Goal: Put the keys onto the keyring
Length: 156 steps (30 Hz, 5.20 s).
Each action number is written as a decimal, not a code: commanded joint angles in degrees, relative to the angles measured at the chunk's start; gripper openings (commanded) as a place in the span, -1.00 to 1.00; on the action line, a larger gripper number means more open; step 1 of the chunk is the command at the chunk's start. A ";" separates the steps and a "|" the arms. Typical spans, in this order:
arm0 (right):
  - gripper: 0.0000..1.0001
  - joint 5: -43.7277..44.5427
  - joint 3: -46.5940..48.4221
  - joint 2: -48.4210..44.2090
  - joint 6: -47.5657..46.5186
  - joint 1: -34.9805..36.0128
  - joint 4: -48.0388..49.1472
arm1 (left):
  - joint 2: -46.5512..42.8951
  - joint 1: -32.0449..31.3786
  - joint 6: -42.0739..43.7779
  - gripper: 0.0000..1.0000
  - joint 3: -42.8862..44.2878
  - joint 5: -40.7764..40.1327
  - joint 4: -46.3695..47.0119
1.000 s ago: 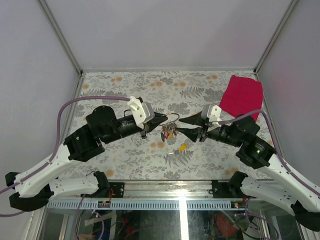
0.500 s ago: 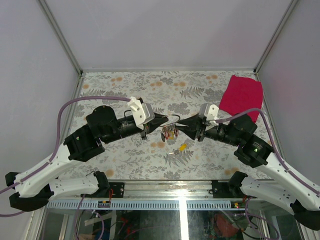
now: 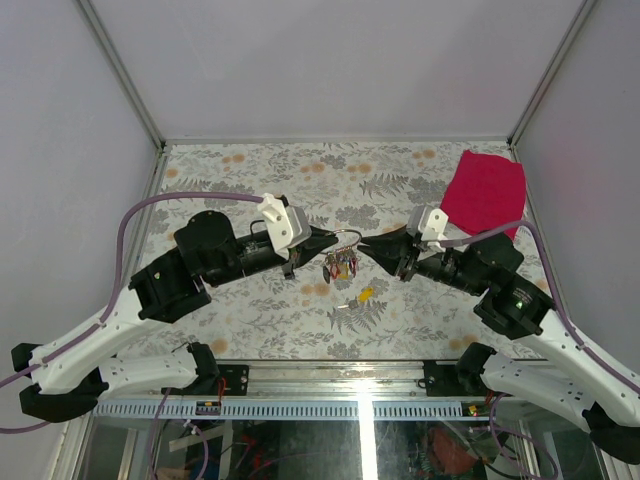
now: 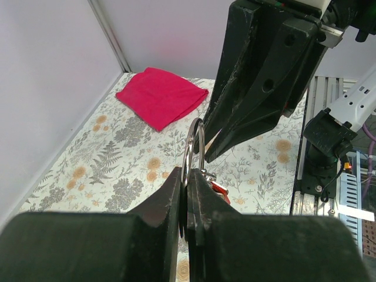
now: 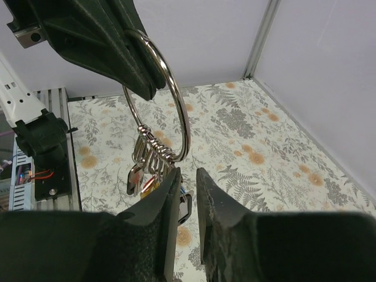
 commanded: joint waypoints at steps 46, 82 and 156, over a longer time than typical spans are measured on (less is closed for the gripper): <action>-0.36 3.47 2.08 0.28 -2.76 -0.02 -1.24 | 0.93 0.32 -0.81 -1.00 3.36 1.31 4.64; -0.14 7.89 0.65 -1.90 -1.29 0.00 3.35 | 1.28 0.33 -1.19 -1.00 3.20 1.40 4.55; -1.00 8.64 14.19 0.10 6.01 0.00 -2.72 | -2.48 0.29 -5.69 -0.08 -6.47 1.43 11.67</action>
